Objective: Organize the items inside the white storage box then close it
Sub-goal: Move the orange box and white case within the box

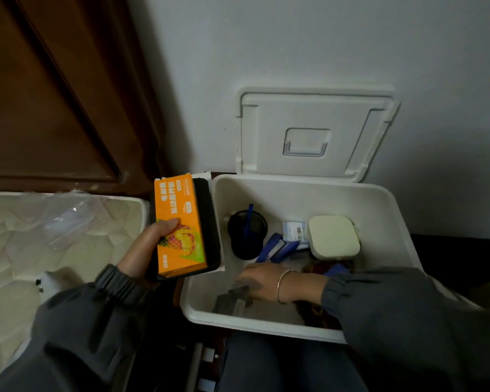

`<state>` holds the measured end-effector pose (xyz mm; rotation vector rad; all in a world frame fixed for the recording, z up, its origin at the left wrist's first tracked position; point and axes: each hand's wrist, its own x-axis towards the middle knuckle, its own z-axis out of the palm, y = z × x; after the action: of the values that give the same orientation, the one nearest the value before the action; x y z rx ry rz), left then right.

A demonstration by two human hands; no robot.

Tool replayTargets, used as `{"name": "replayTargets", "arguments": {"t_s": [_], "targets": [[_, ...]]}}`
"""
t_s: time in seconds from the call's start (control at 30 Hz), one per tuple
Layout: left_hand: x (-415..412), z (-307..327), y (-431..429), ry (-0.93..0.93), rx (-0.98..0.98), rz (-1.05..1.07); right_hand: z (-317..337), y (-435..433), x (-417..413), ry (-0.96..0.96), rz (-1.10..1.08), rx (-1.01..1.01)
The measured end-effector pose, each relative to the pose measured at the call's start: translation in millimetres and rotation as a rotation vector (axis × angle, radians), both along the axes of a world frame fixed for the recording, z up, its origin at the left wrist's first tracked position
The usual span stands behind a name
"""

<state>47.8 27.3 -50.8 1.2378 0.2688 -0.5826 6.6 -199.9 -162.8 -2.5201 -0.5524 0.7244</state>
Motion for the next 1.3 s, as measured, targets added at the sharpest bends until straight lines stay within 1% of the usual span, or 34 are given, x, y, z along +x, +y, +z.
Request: {"name": "replayTargets", "arguments": {"t_s": [0.1,0.2,0.3,0.4,0.53,0.63,0.7,0.8,0.93,1.03,1.13,1.2,1.3], "targets": [[-1.0,-6.8,-1.4,-0.024,-0.003,0.009,-33.0,18.7,0.3,-0.151,0.142,-0.164],[-1.2,-11.6,-0.4,-0.017,0.002,0.012,-50.3,31.8,-1.2,-0.213,0.118,-0.221],[-1.3,-15.0,0.1,-0.013,0.0,0.007,-58.1,42.5,-0.9,-0.261,0.09,-0.216],[-1.2,-16.1,-0.1,-0.009,0.003,0.01,-62.8,46.0,0.2,-0.22,0.079,-0.199],[-1.6,-14.6,-1.3,-0.002,0.015,-0.005,-58.5,43.1,-0.2,-0.071,0.116,-0.196],[-1.4,-12.1,-1.6,0.007,0.025,-0.007,-40.5,36.7,1.8,0.051,0.164,-0.203],[-1.0,-9.5,-1.7,0.008,0.028,-0.022,-20.6,25.4,7.1,0.097,0.139,-0.152],[-1.5,-8.6,-0.8,0.009,0.03,-0.029,21.4,-11.1,15.5,0.123,-0.023,-0.051],[-1.0,-10.9,-0.3,0.01,0.048,-0.023,67.8,-85.7,20.6,0.069,-0.442,0.018],[-1.1,-8.4,-1.7,0.02,0.085,-0.022,76.1,-127.7,16.8,-0.012,-0.725,0.08],[-1.5,-1.9,-5.3,0.006,0.147,-0.027,68.8,-149.6,8.0,-0.116,-0.863,-0.064],[-3.4,3.4,-9.7,-0.043,0.209,-0.031,66.8,-160.0,0.2,-0.219,-0.915,-0.116],[-8.6,9.0,-19.2,-0.128,0.418,-0.078,75.3,-175.4,-12.6,-0.433,-0.937,-0.162]]}}
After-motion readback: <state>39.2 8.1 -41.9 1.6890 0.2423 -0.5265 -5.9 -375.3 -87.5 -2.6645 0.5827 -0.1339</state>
